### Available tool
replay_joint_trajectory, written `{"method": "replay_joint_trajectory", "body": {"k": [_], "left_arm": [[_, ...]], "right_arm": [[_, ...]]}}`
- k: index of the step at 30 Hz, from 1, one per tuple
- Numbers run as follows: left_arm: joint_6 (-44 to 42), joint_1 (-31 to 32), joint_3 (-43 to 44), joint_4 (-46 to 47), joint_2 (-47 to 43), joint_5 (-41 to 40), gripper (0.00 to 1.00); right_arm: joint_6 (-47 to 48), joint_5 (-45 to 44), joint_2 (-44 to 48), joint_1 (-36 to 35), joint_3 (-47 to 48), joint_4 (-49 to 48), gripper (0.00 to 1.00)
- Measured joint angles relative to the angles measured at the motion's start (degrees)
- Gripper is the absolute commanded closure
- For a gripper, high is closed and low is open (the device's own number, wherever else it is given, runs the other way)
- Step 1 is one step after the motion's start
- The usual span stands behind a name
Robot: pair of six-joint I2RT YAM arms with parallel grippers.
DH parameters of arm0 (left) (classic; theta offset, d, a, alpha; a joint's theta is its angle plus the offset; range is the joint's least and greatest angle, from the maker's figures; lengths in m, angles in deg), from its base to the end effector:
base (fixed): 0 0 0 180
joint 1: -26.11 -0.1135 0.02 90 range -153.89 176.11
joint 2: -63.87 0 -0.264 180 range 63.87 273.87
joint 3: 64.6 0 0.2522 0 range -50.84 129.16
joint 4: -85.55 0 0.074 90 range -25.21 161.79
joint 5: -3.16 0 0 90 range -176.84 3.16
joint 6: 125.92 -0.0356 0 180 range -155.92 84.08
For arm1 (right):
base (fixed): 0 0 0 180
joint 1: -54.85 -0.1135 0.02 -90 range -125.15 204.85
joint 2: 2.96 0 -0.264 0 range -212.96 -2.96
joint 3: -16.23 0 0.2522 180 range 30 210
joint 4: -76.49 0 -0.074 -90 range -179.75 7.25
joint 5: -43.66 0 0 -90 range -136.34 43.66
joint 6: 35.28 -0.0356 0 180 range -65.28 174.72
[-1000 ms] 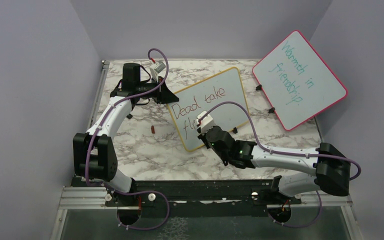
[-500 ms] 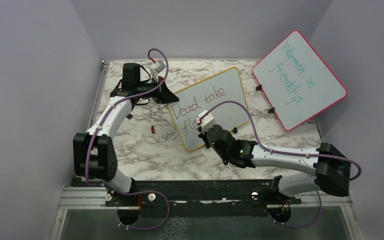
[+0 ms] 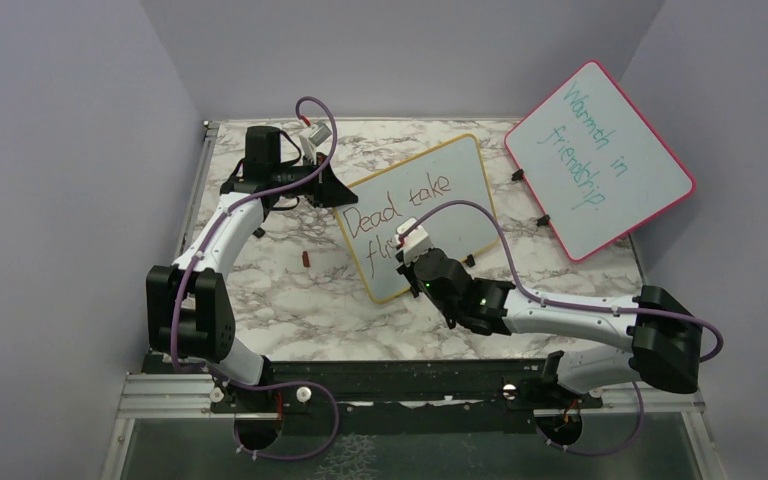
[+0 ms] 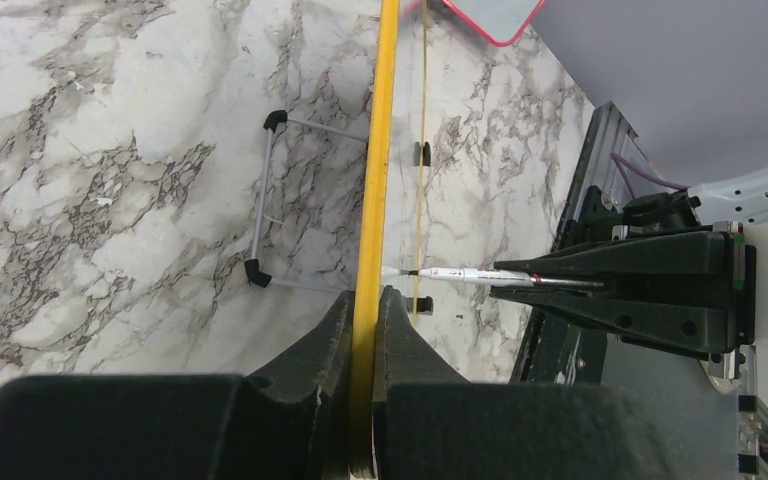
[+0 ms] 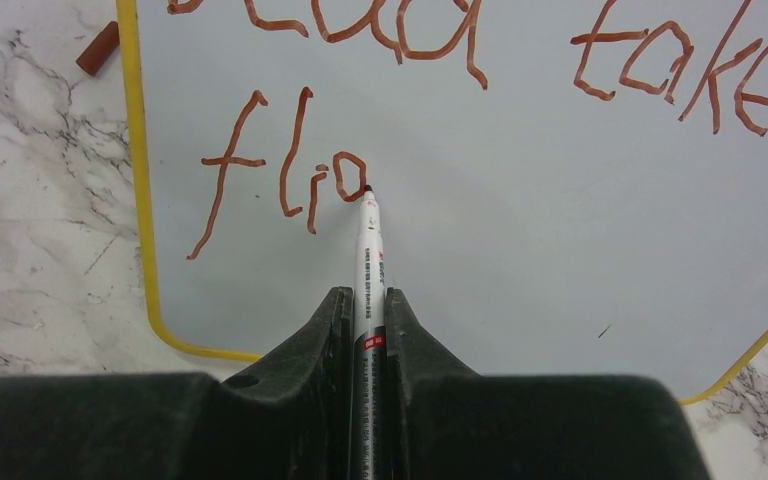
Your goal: Write a sentence on the whiteboard
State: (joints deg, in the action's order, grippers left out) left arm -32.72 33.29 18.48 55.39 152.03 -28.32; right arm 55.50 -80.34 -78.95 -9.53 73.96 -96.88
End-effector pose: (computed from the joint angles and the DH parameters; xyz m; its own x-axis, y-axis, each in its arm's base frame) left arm 0.3319 -0.0724 0.3016 -0.6138 0.0479 -0.7880 0.7232 0.4344 -0.5369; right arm 0.1431 0.2524 0.2471 -0.1748 -0.3906 -0.9038 -0.5306 0.8106 -0.2477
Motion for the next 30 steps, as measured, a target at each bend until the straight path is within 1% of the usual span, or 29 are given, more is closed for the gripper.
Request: {"method": "replay_joint_trajectory", "body": {"k": [11, 30], "left_arm": [[0.0, 0.0, 0.04, -0.02, 0.04, 0.02, 1.0], [0.0, 0.0, 0.04, -0.02, 0.04, 0.04, 1.0]], "right_arm": [[-0.76, 1.14, 0.35, 0.33, 0.0, 1.6, 1.0], [-2.29, 6.86, 0.57, 0.37, 0.66, 10.69, 0.99]]}}
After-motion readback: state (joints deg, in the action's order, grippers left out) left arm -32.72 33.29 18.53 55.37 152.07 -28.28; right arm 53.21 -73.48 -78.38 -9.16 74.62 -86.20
